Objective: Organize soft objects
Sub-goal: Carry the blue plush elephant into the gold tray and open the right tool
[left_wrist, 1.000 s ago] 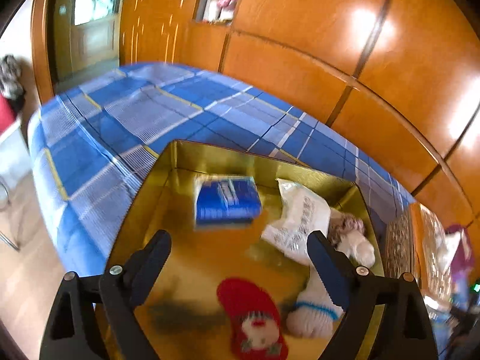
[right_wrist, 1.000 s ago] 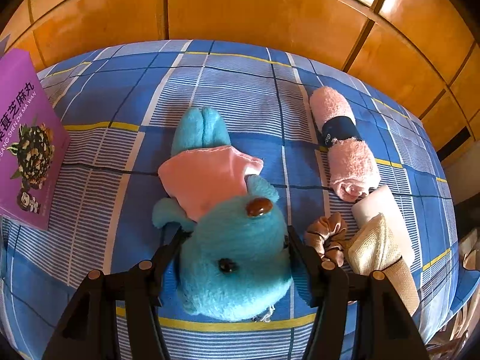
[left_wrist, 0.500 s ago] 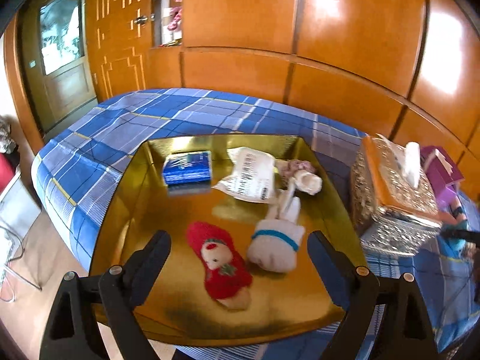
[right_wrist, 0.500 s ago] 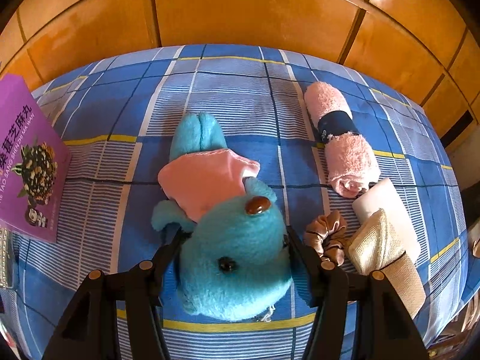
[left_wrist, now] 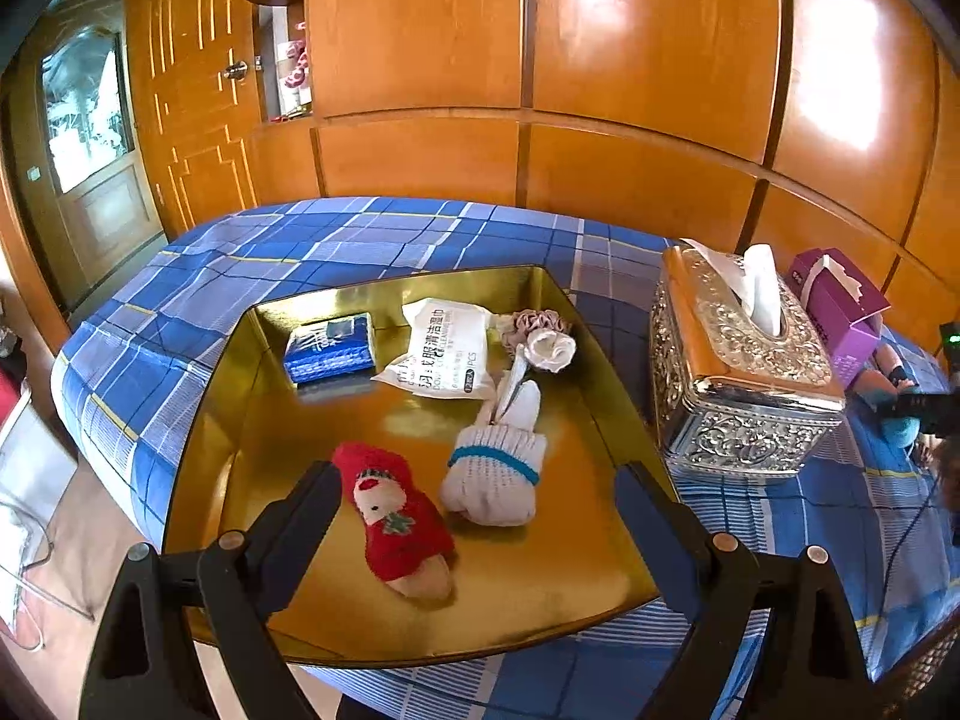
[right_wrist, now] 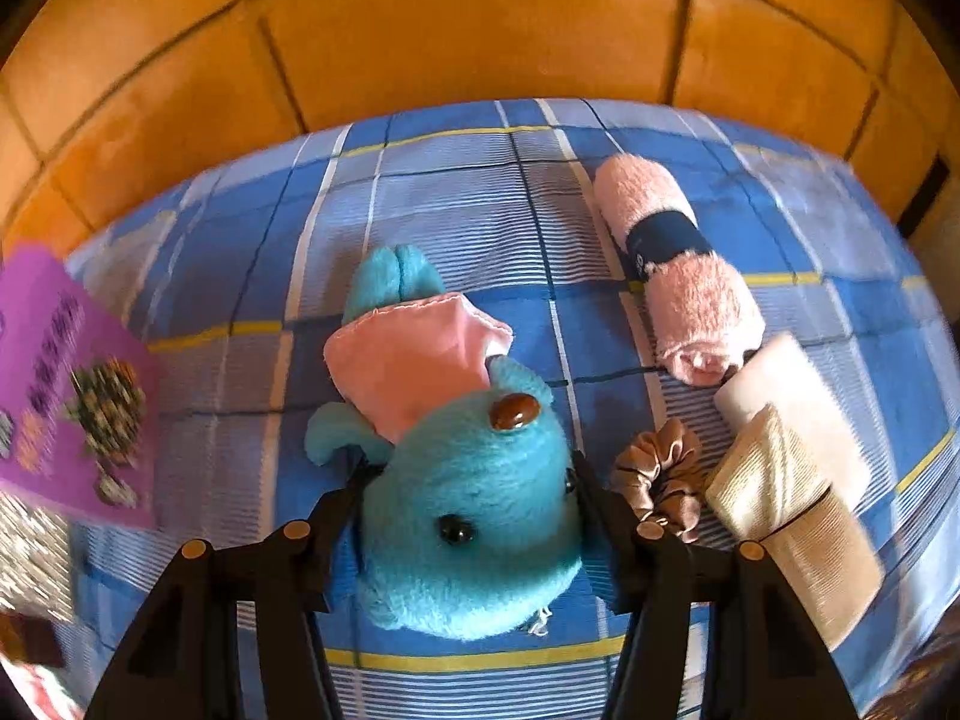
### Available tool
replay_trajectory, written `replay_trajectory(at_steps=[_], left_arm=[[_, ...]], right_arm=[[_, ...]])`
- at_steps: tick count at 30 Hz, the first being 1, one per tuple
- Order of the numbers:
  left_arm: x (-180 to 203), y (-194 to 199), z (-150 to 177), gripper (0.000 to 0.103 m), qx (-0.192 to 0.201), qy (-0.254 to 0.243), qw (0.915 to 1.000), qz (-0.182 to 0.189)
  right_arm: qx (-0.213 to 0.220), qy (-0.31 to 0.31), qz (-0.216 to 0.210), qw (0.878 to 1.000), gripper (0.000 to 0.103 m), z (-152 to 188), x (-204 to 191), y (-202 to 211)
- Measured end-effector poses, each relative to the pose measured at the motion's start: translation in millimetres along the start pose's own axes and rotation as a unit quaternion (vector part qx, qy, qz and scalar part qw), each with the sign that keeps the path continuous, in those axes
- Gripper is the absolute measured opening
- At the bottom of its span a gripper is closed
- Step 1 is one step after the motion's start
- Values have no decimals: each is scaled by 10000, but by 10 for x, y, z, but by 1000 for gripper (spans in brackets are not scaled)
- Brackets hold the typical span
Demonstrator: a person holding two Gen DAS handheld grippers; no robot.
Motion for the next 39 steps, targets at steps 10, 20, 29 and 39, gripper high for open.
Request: replay_trajectory(at_steps=[10,20,29,39], left_arm=[[19,9,21,93,-8,-94,9999,80],[-69,35,51,93,21,-14,10000,-19],[-625,131,70,93,127,579,9961,-649],[-1195,216,223,93,141,1180,9857,-1196]], right_arm=[[552,-464,-440,9964,58,-672,-223,478],[1260,1017,-1736,9714,58,-1029,-1802,1469],[696,3233,-2814,9008,58,545,-3257,1633],[67,4491,-2724,8509,58,1999,-3745,1166]])
Point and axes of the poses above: each gripper's, at about its wrist camera, not at the fingertips, and y roughly against the way its jaws point, x to its right, z to its underside, the point moved 4 cm from there along -y, roughly the way its jaws point, and after that the axes turned 8 degrees about -y, right-handed, at the moved point
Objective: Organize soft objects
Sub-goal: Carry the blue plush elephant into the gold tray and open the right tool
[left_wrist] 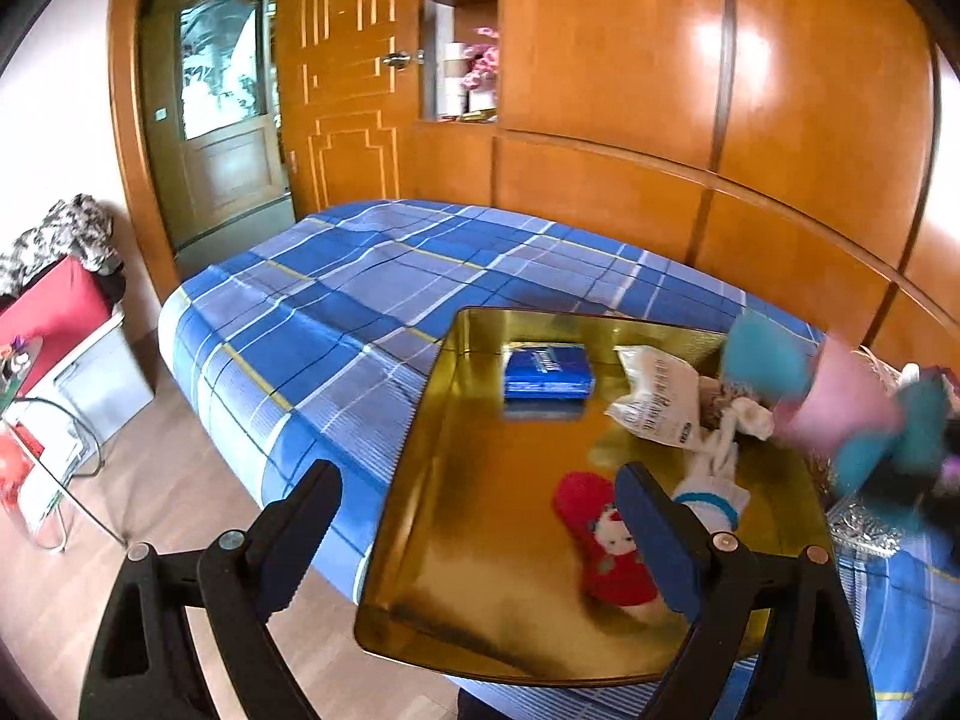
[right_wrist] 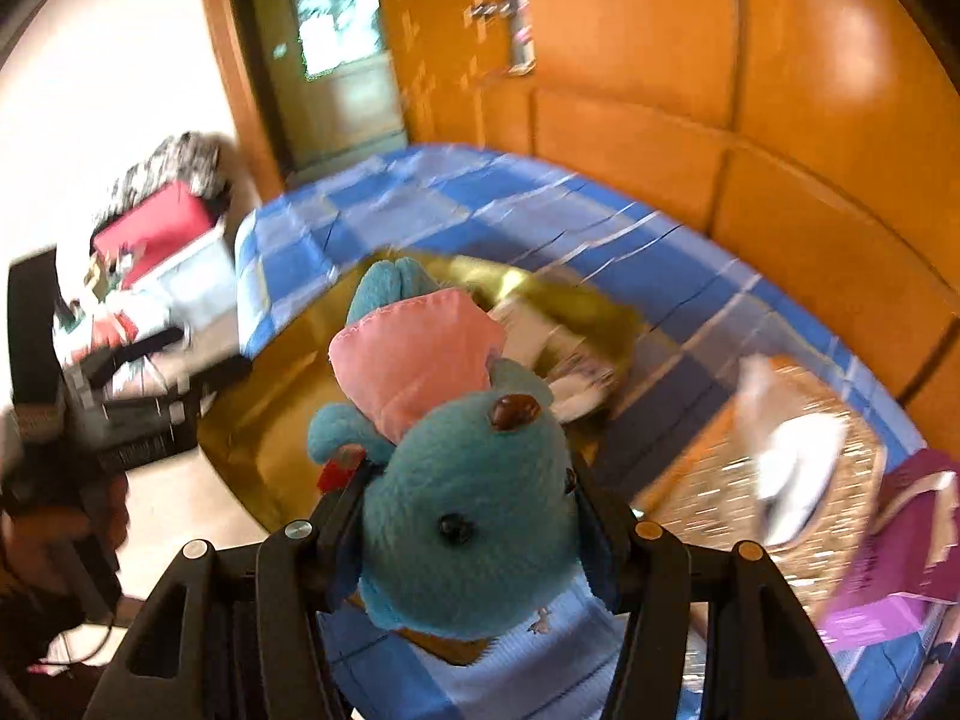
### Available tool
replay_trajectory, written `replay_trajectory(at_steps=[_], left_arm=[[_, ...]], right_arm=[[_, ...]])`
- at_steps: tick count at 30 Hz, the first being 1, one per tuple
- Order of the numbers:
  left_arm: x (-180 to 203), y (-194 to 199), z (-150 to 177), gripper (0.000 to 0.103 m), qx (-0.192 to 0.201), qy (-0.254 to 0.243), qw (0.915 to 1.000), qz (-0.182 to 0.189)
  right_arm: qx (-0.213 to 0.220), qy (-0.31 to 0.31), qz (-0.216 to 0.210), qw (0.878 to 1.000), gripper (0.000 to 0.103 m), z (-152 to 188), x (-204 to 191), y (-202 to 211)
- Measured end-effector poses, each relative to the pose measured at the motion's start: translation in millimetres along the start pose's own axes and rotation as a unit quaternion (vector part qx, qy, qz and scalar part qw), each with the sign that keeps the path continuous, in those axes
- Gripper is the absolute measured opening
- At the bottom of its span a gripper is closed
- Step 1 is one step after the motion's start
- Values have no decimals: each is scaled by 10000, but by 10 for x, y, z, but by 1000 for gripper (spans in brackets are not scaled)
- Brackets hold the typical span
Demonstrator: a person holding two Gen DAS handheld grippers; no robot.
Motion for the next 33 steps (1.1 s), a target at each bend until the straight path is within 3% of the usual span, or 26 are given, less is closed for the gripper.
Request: replay_trajectory(at_steps=[8,14,22,33], left_arm=[[-44,-71,43,93,-83,127,9999,81],[-75,-115,68,93,-132,173,9998,34],[-85,-126,80,93,-139,184,9997,-1],[26,-70,72,93,-95,130,9998,78]], right_arm=[[-584,199,617,9962,58,281,-40,-585],[-576,333,989,9929,63,329,-66,-753],[9,292,1277,9914,72,324,-132,-451],[947,47,1681,9812,73,163,-156,179]])
Point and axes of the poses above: each gripper's, at about its wrist camera, not at the fingertips, and y roughly against the way its jaws point, x to its right, z to its underside, the point moved 4 cm from there along -y, roughly the way its jaws point, and after that the axes turned 8 degrees about -y, right-handed, at the moved point
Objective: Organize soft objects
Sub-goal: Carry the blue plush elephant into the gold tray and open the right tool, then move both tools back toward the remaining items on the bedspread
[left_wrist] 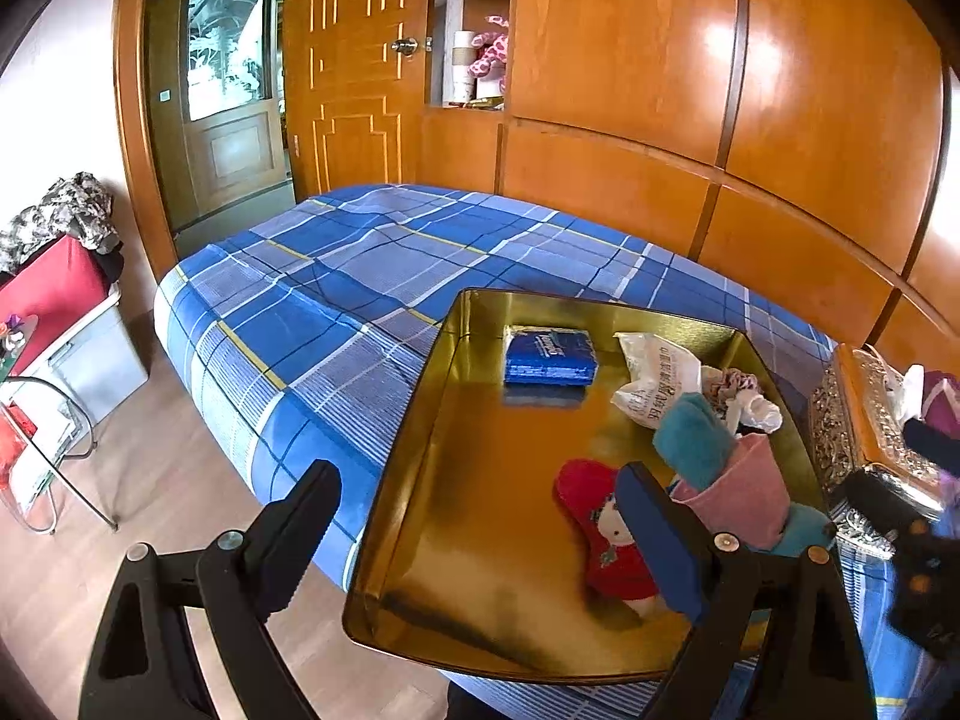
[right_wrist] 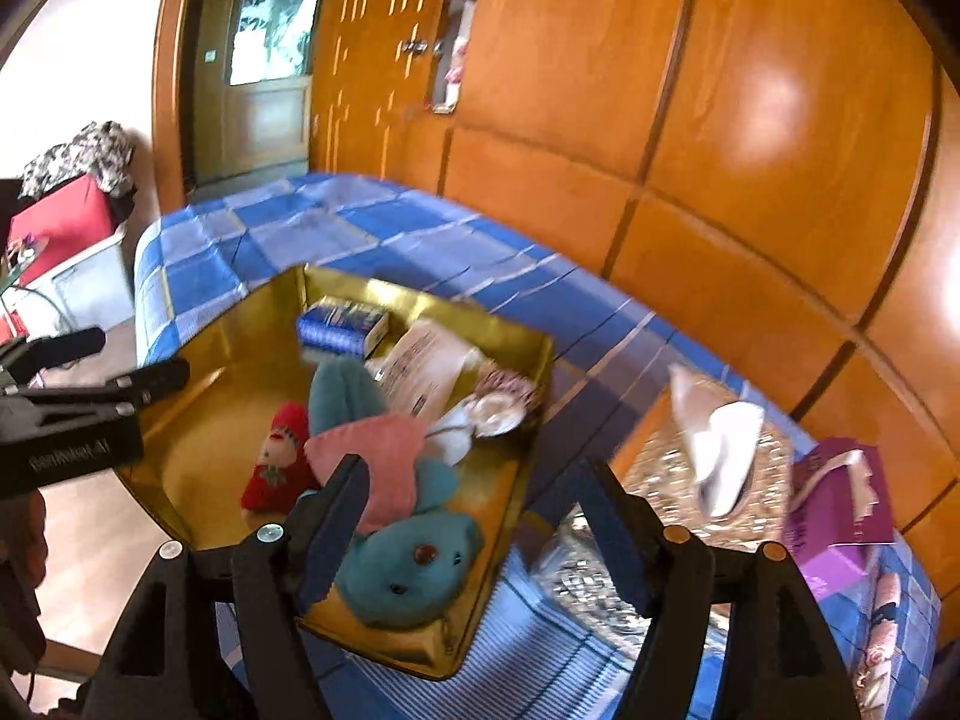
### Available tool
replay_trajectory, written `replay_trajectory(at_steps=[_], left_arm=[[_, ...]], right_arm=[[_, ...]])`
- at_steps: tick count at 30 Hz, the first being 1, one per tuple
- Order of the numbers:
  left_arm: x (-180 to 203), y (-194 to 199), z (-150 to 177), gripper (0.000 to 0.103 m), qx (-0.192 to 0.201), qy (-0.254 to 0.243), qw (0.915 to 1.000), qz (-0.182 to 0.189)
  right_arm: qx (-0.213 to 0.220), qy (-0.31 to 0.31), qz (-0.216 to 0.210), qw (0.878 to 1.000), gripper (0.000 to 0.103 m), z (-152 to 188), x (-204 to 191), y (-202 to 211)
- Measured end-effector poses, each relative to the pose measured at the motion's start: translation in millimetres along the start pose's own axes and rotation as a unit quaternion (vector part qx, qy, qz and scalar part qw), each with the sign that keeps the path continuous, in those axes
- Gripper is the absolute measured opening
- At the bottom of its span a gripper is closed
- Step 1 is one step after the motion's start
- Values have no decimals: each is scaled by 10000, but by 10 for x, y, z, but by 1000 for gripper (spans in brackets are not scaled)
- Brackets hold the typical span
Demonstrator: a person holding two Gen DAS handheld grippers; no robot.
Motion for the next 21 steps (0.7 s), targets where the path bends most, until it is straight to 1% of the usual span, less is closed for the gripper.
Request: replay_trajectory(at_steps=[4,10,21], left_arm=[[75,34,-13,93,23,-79,10000,44],[185,124,-49,93,91,-199,9997,73],[407,306,-163,93,294,-447,9984,167]], right_arm=[[211,-90,199,9995,73,-73,72,161],[478,-155,259,9984,73,-146,139,346],[665,-352,380,9964,73,-149,334,481]])
Point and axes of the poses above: each gripper's, at about its wrist camera, not at the fingertips, and y roughly against the way its jaws point, x to its right, z to its underside, the point moved 4 cm from there along -y, roughly the way its jaws point, and after that the axes turned 8 degrees about -y, right-handed, at the moved point
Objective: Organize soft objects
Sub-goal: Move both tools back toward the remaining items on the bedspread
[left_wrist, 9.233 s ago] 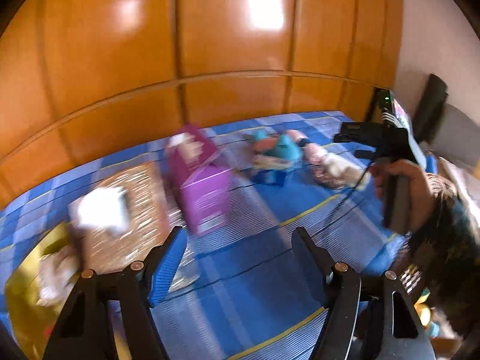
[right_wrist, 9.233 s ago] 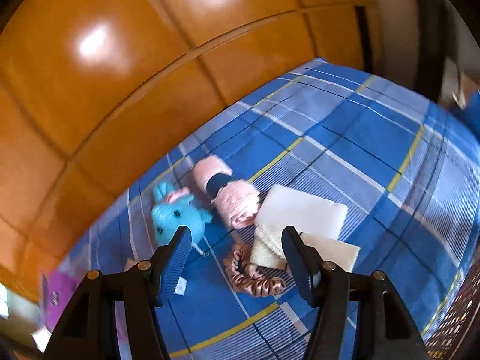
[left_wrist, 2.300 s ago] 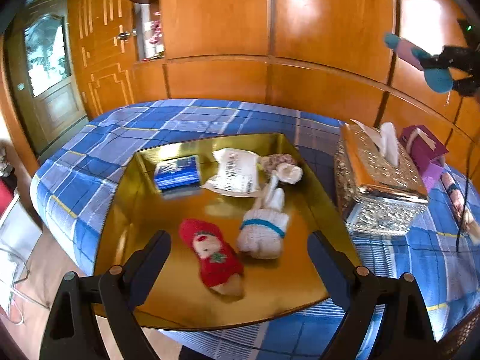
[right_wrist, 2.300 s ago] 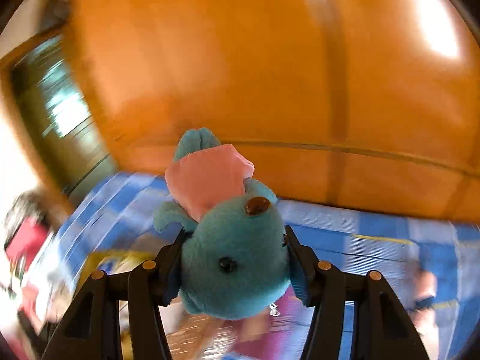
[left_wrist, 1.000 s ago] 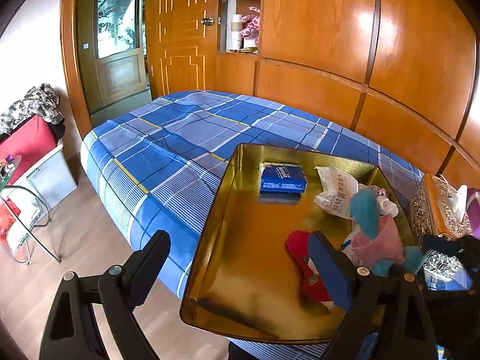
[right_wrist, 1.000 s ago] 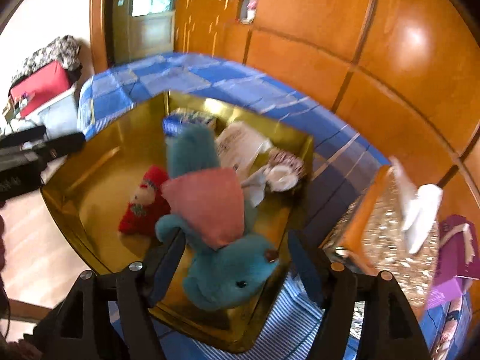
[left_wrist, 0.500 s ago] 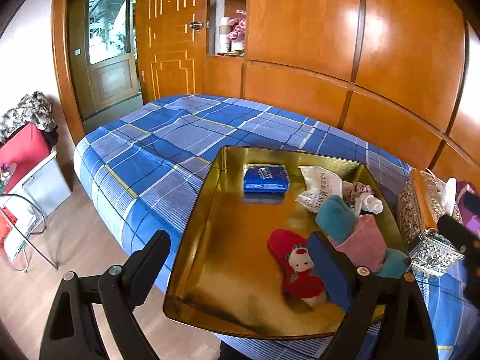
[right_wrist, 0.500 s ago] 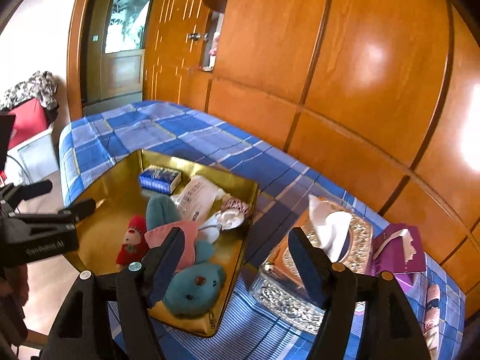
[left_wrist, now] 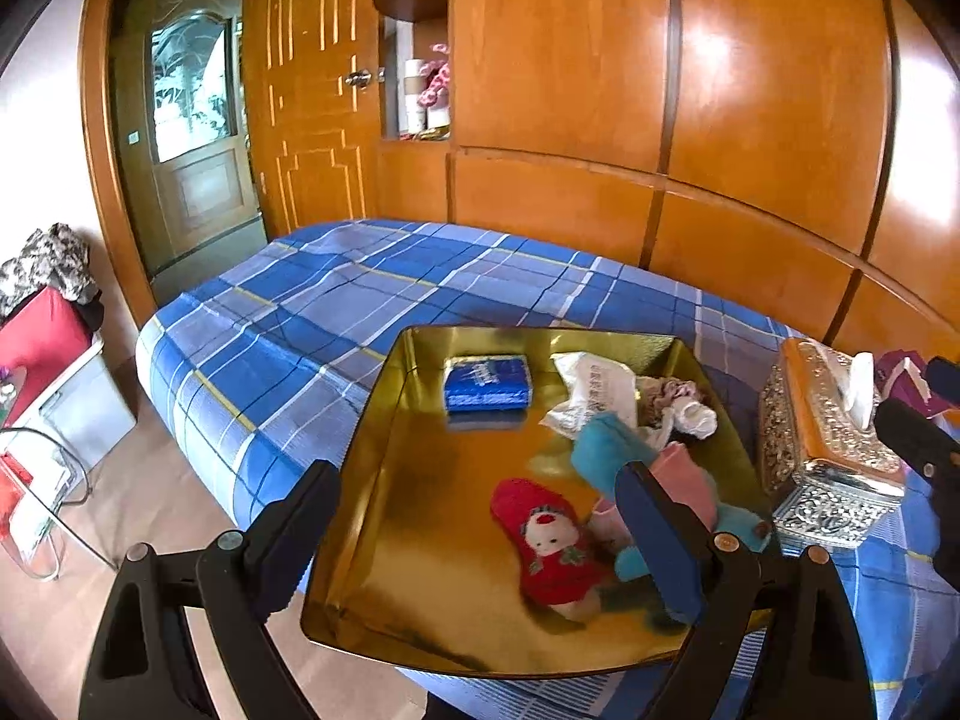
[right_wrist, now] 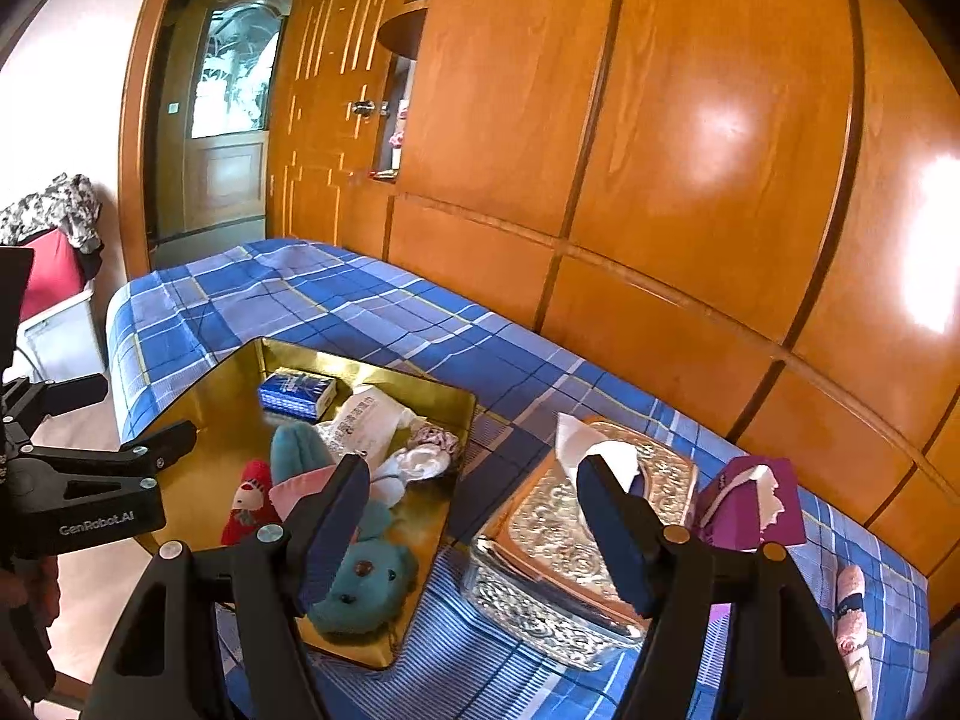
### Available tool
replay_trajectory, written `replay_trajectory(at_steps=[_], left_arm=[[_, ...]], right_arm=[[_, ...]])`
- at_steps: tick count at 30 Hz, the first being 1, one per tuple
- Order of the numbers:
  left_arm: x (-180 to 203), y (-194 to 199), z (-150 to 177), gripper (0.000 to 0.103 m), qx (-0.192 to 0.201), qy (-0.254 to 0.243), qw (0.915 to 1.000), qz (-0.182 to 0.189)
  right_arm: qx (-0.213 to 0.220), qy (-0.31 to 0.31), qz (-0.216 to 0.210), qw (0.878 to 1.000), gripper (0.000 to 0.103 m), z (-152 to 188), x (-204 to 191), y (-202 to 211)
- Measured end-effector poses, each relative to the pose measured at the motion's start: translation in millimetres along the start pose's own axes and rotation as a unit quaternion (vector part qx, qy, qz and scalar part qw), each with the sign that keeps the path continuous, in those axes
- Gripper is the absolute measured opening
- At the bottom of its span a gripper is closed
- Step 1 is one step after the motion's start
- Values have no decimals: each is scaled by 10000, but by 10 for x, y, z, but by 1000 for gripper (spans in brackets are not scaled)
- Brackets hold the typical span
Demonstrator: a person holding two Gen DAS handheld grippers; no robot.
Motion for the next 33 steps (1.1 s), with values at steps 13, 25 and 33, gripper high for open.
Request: replay_trajectory(at_steps=[13,25,33], left_arm=[[770,361,-121,93,334,-920,9906,955],[1966,673,-58,93,478,-2329,9481,2111],[2551,779,24,93,469,-2998,9184,2540]], right_arm=[[-35,-695,751,9947,72,200,1087,149],[-586,-2002,2453,9467,73,803,3037,430],[-666,-3116,3410,8844,73,1334,4177,636]])
Point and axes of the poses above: each gripper's, at about its wrist camera, not at the fingertips, and y roughly against the way its jaws point, x to its right, z to its underside, the point moved 4 cm from there along -y, roughly the way its jaws point, and after that the axes turned 8 degrees about -y, right-handed, at the moved point
